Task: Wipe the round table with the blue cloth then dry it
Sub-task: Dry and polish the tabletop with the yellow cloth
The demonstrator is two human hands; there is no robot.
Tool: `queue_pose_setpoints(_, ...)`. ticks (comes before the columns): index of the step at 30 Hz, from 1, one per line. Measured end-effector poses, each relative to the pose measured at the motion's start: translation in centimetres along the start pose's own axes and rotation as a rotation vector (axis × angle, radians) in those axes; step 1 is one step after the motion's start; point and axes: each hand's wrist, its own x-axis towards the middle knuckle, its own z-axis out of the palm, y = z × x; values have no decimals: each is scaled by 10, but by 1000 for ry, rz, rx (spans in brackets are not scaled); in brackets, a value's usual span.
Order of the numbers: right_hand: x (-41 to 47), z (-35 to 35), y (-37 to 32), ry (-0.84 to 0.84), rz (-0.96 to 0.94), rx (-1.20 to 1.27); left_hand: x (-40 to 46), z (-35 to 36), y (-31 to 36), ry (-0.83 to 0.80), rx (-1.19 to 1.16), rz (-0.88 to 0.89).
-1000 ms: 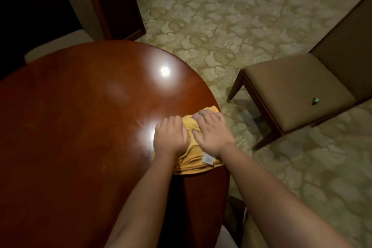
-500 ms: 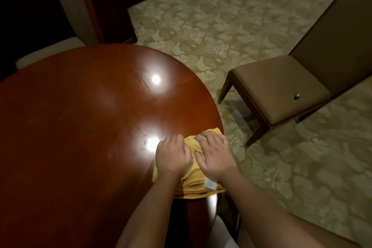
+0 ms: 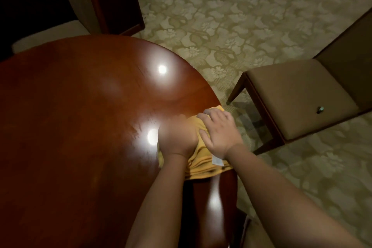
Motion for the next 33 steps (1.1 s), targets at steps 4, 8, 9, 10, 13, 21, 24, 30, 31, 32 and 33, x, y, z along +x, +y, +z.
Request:
queue_pose_setpoints(4, 12, 4, 5, 11, -36, -17, 7, 4, -1, -22, 46, -20)
queue_pose_setpoints(8, -7, -3, -8, -11, 1, -30, -9, -12, -1, -131, 70, 6)
queue_pose_setpoints(9, -16, -4, -15, -18, 11, -29, -17, -18, -3, -150, 66, 9)
queue_pose_setpoints(10, -27, -5, -22, -25, 16, -21, -27, -25, -4, -164, 55, 12)
queue_pose_setpoints(13, -64, -7, -50, -46, 24, 7, -66, -49, -14, -203, 10, 33)
queue_pose_setpoints(21, -121, -6, -150, -117, -4, 41, -140, -111, -83, -219, 20, 88)
queue_pose_setpoints(24, -123, -5, -159, -120, -18, 31, -150, -117, -87, -211, 24, 50)
queue_pose_setpoints(30, -112, 2, -151, -94, -31, 58, -136, -103, -90, -183, -21, 65)
queue_pose_setpoints(31, -107, 3, -149, -92, -23, 62, -131, -99, -92, -171, -21, 77)
queue_pose_setpoints(32, -101, 5, -148, -87, -13, 63, -124, -96, -94, -160, -23, 84)
queue_pose_setpoints(33, -93, 6, -146, -82, -4, 62, -116, -92, -95, -155, -27, 86)
